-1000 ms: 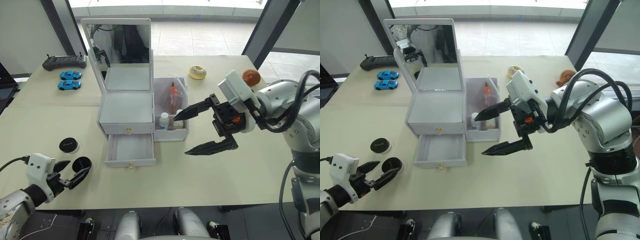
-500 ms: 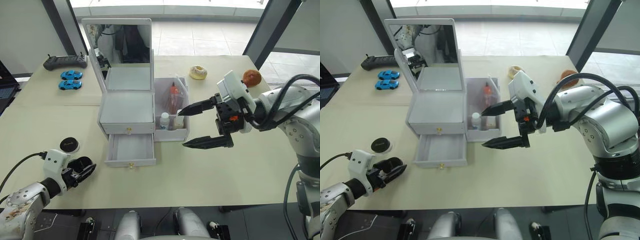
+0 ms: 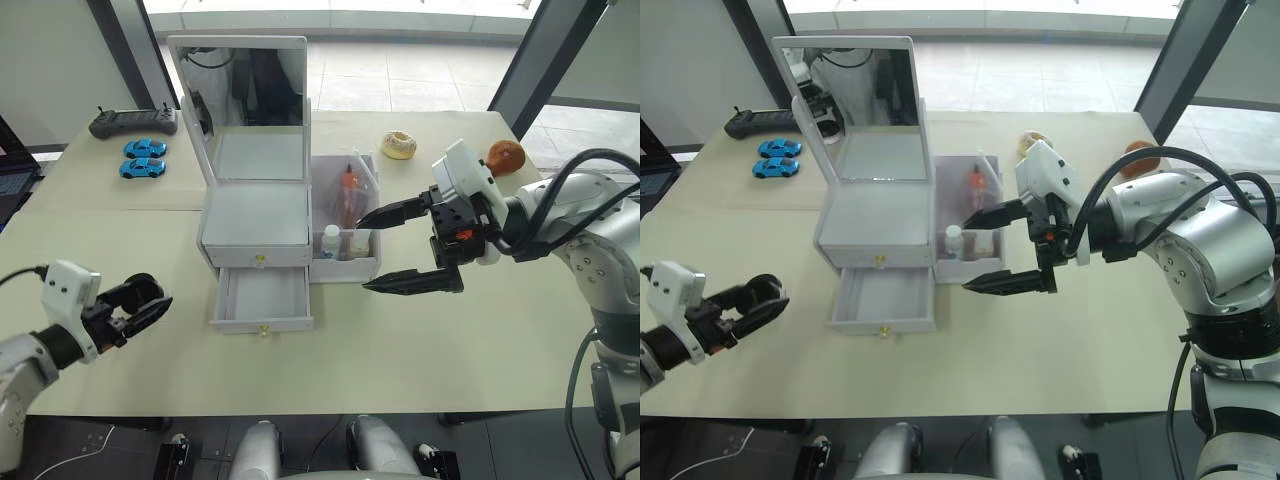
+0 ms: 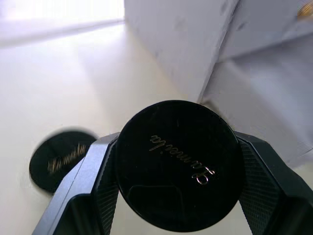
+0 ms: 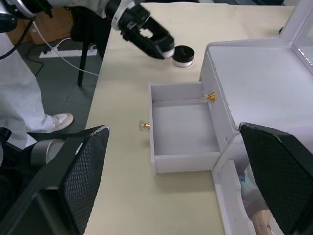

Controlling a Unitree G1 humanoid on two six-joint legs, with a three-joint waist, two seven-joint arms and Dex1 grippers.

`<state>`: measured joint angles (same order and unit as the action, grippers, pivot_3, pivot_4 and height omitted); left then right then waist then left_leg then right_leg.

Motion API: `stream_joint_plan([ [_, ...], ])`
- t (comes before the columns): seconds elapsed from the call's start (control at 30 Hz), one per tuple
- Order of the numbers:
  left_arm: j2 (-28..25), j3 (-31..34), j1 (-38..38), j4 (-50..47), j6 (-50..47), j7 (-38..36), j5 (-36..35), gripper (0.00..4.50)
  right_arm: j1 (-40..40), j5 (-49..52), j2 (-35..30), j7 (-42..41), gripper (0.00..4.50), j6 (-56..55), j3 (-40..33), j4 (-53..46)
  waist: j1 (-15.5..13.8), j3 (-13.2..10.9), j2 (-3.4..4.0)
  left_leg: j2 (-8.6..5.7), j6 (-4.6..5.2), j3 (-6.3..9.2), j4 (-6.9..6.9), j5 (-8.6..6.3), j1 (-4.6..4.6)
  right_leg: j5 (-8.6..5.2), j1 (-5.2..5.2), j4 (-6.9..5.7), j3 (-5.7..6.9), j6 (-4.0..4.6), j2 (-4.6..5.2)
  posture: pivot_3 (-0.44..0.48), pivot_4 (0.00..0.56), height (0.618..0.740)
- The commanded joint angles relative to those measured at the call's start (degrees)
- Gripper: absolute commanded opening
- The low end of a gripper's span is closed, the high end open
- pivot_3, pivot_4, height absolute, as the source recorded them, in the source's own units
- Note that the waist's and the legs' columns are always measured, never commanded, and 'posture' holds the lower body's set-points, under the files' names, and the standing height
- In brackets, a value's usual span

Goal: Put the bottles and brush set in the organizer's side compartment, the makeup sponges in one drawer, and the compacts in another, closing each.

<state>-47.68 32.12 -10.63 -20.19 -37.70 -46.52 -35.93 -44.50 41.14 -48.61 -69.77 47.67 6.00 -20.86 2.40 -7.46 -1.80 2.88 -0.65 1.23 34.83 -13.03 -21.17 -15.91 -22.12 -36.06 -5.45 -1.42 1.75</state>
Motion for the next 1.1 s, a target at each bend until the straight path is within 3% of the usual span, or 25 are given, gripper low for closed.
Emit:
stream_joint_plan([
  [0.03,-4.8,-0.9,2.9,-5.0,-3.9,-4.0,-4.9,2.92,-1.3,1.4,-0.3,-0.2,4.5,-0.7,-2.4,-1.8,0.1,0.0,0.01,0.0,0.0,-0.02,0.0,0.0,0.0,0.0,-0.01,0.0,-0.01,0.0,0.0,0.0,0.15,0.74],
  [0.17,-7.8,-7.0,8.3,-7.7,-7.1,-4.8,-7.2,2.92,-0.6,1.1,-1.1,0.4,4.5,-0.7,-2.7,-2.4,0.2,-0.1,0.16,-0.01,0.0,0.0,-0.02,0.0,0.02,0.01,-0.01,-0.03,-0.03,-0.02,-0.05,0.0,0.15,0.74],
  [0.27,-8.3,-12.6,10.8,-9.0,-7.1,-3.8,-4.7,2.92,0.7,1.4,-1.9,1.9,4.5,-0.1,-4.1,-3.5,0.2,-0.1,0.17,0.02,0.0,0.01,-0.02,0.0,0.02,0.0,-0.02,-0.04,-0.07,-0.04,-0.13,0.0,0.15,0.74],
  [0.57,-4.3,-24.3,16.4,-4.2,-5.5,-1.7,0.9,2.92,4.2,3.7,-3.8,5.9,4.5,2.0,-8.2,-7.1,0.1,-0.1,0.17,-0.01,0.0,0.1,0.01,0.0,-0.01,0.01,0.0,-0.04,-0.13,-0.05,-0.22,0.0,0.15,0.74],
  [0.6,-4.2,-24.9,16.9,-3.6,-5.6,-1.8,1.2,2.92,4.5,3.8,-4.1,6.1,4.5,2.0,-8.4,-7.2,0.1,-0.1,0.17,-0.01,0.01,0.1,0.01,0.0,-0.02,0.0,0.0,-0.04,-0.13,-0.05,-0.22,0.0,0.15,0.74],
  [0.77,-3.0,-25.0,19.2,-2.3,-6.6,-2.4,0.0,4.48,5.3,4.4,-4.5,7.2,4.5,1.7,-8.9,-7.8,0.1,-0.1,0.17,-0.01,0.01,0.11,0.02,0.01,-0.01,0.0,0.01,-0.03,-0.12,-0.07,-0.23,0.0,0.15,0.74],
  [1.1,-3.6,-20.6,19.5,-2.8,-8.7,-2.7,-2.9,4.48,5.2,4.1,-4.6,6.9,4.5,0.3,-8.2,-7.0,0.1,-0.1,0.17,0.0,0.01,0.13,0.03,0.01,-0.02,-0.01,0.02,-0.04,-0.12,-0.08,-0.24,0.0,0.15,0.74],
])
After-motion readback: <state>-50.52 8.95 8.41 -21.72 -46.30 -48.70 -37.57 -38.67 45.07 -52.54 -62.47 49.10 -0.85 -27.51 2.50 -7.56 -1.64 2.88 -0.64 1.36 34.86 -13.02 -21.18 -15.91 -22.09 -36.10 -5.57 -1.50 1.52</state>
